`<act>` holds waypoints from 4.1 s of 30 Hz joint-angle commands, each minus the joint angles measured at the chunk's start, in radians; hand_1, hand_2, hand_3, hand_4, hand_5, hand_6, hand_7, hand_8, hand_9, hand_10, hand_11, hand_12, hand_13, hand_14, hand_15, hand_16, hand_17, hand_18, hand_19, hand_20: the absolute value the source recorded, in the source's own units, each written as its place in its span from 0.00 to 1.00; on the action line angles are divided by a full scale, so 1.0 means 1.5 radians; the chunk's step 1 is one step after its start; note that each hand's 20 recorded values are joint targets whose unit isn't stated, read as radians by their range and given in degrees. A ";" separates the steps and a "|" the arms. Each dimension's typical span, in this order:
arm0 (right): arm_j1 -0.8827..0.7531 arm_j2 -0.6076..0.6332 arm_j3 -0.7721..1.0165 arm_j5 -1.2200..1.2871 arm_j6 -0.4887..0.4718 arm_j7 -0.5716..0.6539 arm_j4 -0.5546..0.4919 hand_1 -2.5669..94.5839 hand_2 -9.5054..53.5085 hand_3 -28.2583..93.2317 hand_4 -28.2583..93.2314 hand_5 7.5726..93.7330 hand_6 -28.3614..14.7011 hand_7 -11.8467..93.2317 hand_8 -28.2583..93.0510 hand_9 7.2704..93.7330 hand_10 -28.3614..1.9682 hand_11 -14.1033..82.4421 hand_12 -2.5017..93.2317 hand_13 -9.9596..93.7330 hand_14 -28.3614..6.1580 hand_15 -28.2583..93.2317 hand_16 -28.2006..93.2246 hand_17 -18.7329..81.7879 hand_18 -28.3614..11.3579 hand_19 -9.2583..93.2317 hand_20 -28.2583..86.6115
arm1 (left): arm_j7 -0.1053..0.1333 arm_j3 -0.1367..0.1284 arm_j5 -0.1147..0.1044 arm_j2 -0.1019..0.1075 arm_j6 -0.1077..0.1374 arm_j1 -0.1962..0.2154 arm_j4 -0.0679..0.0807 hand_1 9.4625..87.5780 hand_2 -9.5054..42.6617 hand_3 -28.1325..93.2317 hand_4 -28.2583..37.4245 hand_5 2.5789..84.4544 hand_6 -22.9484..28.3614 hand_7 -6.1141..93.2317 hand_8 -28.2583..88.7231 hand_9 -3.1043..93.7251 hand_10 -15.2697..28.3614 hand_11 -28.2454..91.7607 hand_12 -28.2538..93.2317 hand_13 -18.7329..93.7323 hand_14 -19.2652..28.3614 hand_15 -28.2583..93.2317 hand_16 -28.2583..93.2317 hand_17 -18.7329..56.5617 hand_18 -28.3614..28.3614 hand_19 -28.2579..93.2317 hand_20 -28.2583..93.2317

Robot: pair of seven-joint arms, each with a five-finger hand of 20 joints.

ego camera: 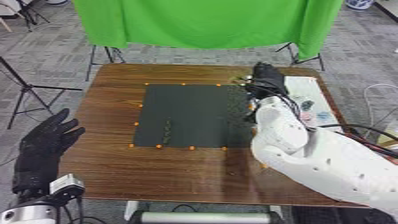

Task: Arrange flowers

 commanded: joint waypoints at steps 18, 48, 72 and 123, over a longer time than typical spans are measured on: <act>-0.081 -0.237 0.002 0.036 -0.121 -0.018 0.107 0.56 0.00 0.92 0.00 0.97 0.57 0.31 0.36 1.00 0.57 0.62 0.21 0.99 0.70 0.80 0.40 0.67 0.14 1.00 0.37 | -0.098 0.018 0.042 -0.044 -0.068 -0.081 0.020 0.20 0.29 0.91 0.11 0.44 0.65 0.23 0.15 0.39 0.79 0.47 0.30 0.40 0.95 0.67 0.14 0.13 0.90 0.74 0.24; -0.103 -0.281 0.030 0.082 -0.222 -0.016 0.140 0.50 0.00 0.87 0.00 0.93 0.58 0.33 0.32 1.00 0.56 0.57 0.24 0.95 0.67 0.81 0.39 0.64 0.16 1.00 0.34 | -0.099 0.031 0.042 -0.038 -0.069 -0.104 0.027 0.20 0.30 0.91 0.12 0.44 0.65 0.23 0.15 0.39 0.80 0.47 0.30 0.41 0.97 0.68 0.14 0.13 0.90 0.74 0.24; -0.032 -0.258 -0.063 -0.002 -0.083 0.031 0.147 0.40 0.00 0.89 0.00 0.87 0.57 0.34 0.26 0.96 0.50 0.59 0.25 0.94 0.66 0.83 0.38 0.64 0.14 1.00 0.32 | -0.111 0.027 0.046 -0.046 -0.075 -0.095 0.024 0.20 0.30 0.92 0.12 0.45 0.65 0.23 0.15 0.40 0.80 0.47 0.30 0.41 0.96 0.68 0.14 0.13 0.90 0.74 0.24; -0.050 -0.029 0.062 0.087 -0.201 0.047 0.157 0.33 0.00 0.90 0.03 0.61 0.47 0.33 0.12 0.72 0.25 0.48 0.20 0.80 0.51 0.87 0.35 0.60 0.11 1.00 0.22 | -0.109 0.033 0.047 -0.057 -0.062 -0.070 0.011 0.20 0.30 0.92 0.11 0.45 0.65 0.23 0.15 0.40 0.80 0.47 0.30 0.40 0.96 0.68 0.14 0.13 0.90 0.73 0.24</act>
